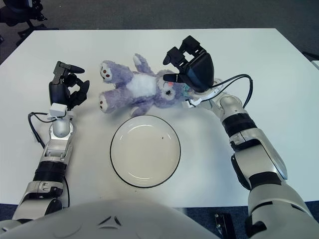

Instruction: Put the doll into the plate.

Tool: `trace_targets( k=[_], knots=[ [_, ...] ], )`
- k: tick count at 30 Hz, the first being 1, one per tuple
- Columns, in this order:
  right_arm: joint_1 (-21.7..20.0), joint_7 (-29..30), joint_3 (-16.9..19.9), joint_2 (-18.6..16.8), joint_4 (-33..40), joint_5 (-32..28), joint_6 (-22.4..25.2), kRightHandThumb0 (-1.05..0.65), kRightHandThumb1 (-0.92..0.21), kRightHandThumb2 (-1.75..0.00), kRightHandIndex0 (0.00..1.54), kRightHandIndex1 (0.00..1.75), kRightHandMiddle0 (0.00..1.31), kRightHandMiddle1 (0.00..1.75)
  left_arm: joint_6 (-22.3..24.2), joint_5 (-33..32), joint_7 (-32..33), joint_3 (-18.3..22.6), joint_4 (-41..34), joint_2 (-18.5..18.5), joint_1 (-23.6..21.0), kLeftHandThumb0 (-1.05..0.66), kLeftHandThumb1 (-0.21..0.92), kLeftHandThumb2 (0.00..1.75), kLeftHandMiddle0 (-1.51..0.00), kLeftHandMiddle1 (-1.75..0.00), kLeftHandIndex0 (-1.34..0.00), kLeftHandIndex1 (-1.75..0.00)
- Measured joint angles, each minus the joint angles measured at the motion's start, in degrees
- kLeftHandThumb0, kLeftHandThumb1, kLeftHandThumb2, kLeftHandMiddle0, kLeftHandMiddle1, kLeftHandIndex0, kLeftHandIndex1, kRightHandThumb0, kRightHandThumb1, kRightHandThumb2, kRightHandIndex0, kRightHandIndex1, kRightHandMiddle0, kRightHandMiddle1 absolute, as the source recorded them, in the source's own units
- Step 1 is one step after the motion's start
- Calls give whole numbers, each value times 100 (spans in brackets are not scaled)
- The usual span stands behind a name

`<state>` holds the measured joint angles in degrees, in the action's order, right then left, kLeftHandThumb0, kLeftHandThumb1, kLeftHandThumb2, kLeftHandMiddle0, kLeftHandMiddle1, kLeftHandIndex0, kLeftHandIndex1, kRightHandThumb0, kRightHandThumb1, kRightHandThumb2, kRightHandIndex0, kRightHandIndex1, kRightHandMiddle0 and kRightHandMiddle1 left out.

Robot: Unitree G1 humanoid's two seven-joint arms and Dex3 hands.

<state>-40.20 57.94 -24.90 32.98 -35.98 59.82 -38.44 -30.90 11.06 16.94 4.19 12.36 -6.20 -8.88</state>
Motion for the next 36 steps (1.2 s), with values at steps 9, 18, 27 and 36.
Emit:
trace_targets(
  k=[9, 18, 27, 36],
  knots=[
    [80, -1175, 63, 44, 278, -257, 181, -84, -92, -54, 0, 0, 0, 0, 0, -4, -1, -1, -14, 7, 7, -36, 92, 31, -86, -175, -42, -152],
    [100, -1421, 91, 56, 349, -302, 223, -88, -92, -68, 0, 0, 0, 0, 3, -5, -1, -1, -16, 7, 9, -36, 92, 31, -86, -175, -42, -151],
    [107, -1469, 98, 82, 373, -319, 232, -88, -92, -70, 0, 0, 1, 0, 7, -16, -4, -2, -28, 9, 12, -36, 92, 31, -86, -175, -43, -151],
    [123, -1539, 127, 89, 425, -380, 231, -89, -92, -70, 0, 0, 1, 0, 48, -40, -15, -2, -65, 13, 28, -36, 92, 31, -86, -175, -43, -151]
  ],
)
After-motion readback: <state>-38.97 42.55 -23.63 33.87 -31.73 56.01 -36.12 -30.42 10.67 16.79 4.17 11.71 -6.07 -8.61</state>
